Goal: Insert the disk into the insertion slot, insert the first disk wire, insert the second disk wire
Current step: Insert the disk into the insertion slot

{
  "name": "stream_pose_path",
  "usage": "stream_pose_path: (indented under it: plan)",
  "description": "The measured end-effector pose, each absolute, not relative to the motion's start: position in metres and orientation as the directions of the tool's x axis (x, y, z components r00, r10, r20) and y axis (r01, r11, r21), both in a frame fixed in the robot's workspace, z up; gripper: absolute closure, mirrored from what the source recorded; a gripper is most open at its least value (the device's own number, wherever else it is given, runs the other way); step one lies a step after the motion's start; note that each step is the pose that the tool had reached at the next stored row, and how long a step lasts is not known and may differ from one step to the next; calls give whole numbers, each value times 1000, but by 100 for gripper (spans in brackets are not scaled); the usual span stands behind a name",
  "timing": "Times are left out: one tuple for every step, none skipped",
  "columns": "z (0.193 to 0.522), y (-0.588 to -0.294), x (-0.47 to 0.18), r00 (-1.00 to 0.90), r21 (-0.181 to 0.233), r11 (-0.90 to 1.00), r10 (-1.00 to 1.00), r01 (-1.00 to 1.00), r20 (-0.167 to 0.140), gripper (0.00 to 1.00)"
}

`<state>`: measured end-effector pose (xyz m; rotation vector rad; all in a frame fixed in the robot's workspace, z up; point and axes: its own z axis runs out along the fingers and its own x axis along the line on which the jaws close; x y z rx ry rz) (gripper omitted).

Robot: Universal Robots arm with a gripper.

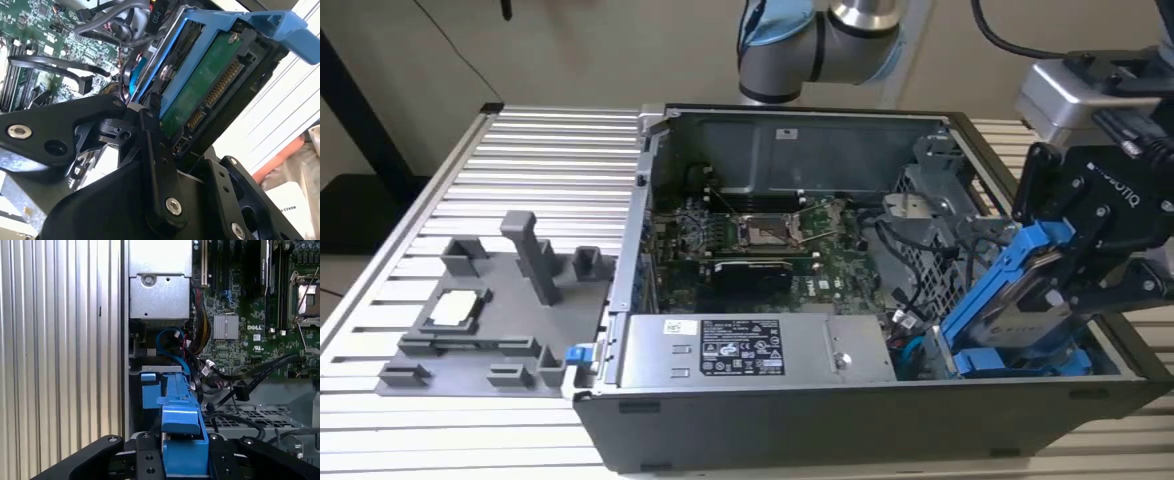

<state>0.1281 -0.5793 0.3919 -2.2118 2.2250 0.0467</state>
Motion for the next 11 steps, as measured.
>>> stream_pose_path:
  plan:
    - [390, -579, 128, -6, 18, 6, -1000, -1000, -24, 67]
    - [388, -579, 128, -6, 18, 6, -1000, -1000, -24, 67]
    - [387, -579, 128, -6, 18, 6, -1000, -1000, -24, 67]
    - [385, -579, 128, -6, 18, 6, -1000, -1000, -24, 67]
    - [383, -579, 128, -6, 18, 6, -1000, -1000, -24, 67]
    - [381, -579, 128, -6, 18, 6, -1000, -1000, -24, 67]
    - [379, -579, 128, -6, 18, 6, -1000, -1000, -24, 67]
    - [377, -579, 128, -6, 18, 6, -1000, -1000, -24, 67]
    - [376, -579, 128, -6, 18, 6, -1000, -1000, -24, 67]
    - [374, -579, 128, -6, 18, 6, -1000, -1000, -24, 67]
    - [372, -579, 128, -6, 18, 6, -1000, -1000, -24, 67]
